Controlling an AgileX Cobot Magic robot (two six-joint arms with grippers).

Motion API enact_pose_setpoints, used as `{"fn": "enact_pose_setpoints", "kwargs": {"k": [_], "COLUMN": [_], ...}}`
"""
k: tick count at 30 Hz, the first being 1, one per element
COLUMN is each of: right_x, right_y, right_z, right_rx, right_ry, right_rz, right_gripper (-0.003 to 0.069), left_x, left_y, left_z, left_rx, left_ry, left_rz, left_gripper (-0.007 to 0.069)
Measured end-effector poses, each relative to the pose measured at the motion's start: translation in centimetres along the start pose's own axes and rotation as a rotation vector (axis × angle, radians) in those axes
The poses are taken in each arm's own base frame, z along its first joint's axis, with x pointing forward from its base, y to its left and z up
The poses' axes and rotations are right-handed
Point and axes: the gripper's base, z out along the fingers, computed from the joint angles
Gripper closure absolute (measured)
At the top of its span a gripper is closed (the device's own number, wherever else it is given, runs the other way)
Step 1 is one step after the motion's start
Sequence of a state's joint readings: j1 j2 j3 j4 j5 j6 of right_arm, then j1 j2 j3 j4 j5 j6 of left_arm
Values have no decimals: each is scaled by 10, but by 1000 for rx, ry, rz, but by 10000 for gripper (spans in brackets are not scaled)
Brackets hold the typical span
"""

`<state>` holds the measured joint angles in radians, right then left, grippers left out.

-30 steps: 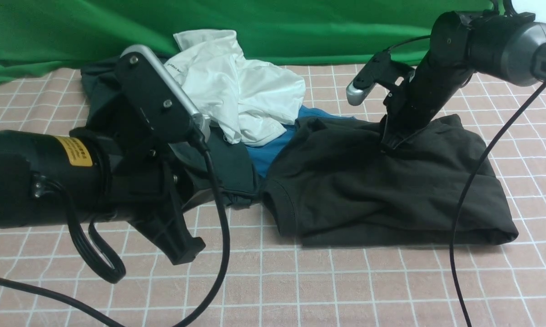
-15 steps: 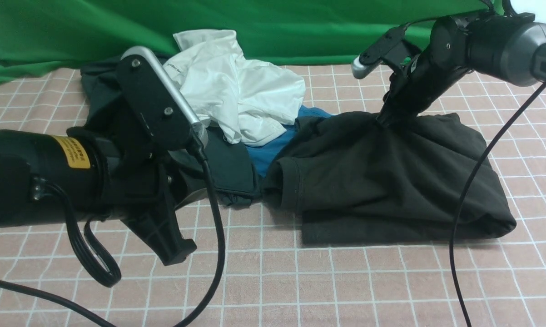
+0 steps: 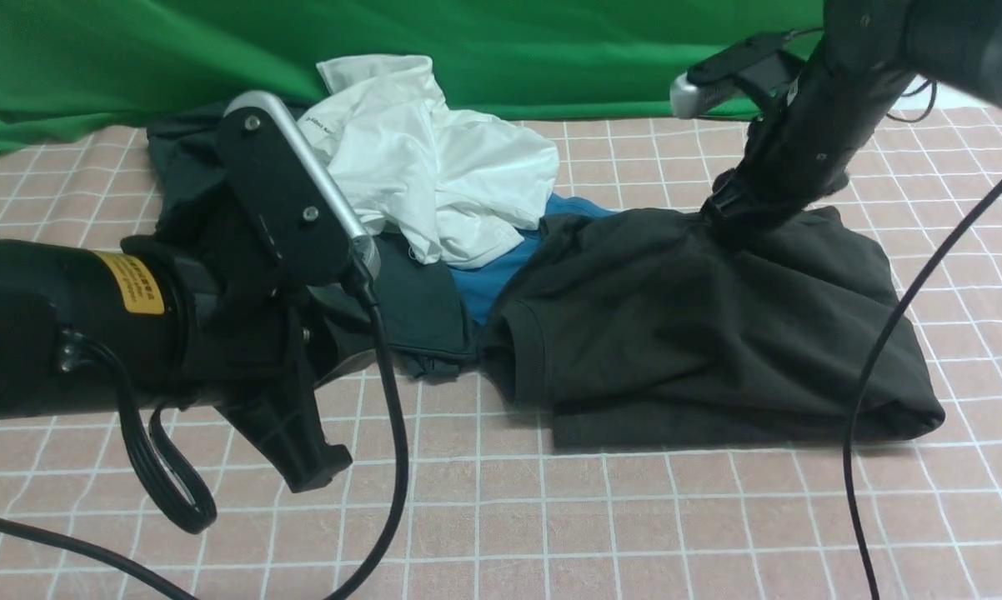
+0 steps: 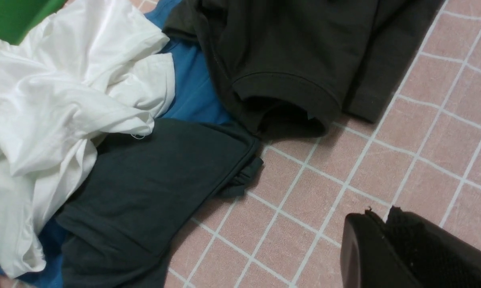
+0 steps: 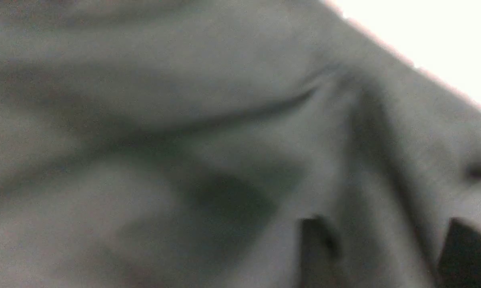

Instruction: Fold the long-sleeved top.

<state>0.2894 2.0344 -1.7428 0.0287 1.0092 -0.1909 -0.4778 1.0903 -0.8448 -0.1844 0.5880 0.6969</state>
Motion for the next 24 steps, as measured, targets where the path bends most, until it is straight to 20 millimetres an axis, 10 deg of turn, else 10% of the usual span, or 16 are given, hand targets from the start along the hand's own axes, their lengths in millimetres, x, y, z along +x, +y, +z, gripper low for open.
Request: {"fn": "enact_pose_setpoints", "kwargs": {"k": [3,9,17,24], "right_x": [16,63,71,61], "right_y": [39,119,131,127], "right_z": [2,45,46,-5], "right_rx": [-103,-202,-117,-70], "right_ry": [94,186,187,-23], "right_rz": [-86,-481,-563,-599], "right_gripper": [370,47,25,67], "left_x": [0,0,2,11], "left_y": [0,0,-1,6], "left_z": [0,0,0,-6], "left_rx": [-2,-4,6,-72], "left_ry": [2,4,23,117], "left_rz": [4,8,15,6], "left_gripper": [615,615,615,615]}}
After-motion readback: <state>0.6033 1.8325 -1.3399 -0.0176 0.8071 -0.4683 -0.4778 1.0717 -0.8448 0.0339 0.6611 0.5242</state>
